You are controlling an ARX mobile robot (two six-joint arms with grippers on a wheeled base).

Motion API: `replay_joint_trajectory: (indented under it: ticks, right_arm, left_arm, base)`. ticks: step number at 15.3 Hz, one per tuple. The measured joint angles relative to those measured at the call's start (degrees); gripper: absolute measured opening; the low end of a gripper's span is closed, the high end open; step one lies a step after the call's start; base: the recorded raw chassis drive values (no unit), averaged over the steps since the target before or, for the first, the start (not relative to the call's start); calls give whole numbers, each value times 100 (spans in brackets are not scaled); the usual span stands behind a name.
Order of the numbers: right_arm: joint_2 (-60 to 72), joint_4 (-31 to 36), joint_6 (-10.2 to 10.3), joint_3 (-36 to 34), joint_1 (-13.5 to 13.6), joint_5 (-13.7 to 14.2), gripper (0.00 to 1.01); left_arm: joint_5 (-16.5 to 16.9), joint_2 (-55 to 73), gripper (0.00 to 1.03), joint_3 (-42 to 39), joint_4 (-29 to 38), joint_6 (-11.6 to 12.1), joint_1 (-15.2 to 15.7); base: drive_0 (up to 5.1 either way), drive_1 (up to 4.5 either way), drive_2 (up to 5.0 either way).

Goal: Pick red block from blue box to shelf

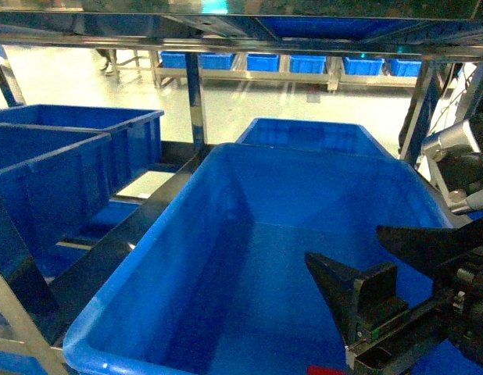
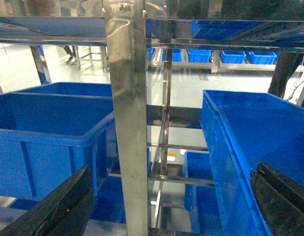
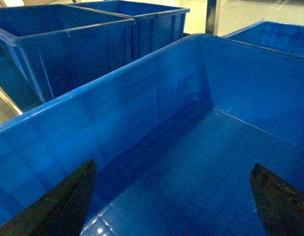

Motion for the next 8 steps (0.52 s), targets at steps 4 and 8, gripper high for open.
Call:
replay_joint_trajectory:
  ticks: [4, 8]
  right_arm:
    - [-758, -389, 0, -463, -243, -170, 98]
    - [-4087, -2942, 11, -1287, -533, -520, 98]
  left_arm:
    - [0, 0, 98, 0, 0, 2, 0]
    - [0, 0, 98, 0, 0, 2, 0]
  base:
    - [0, 0, 0]
    - [0, 0, 0]
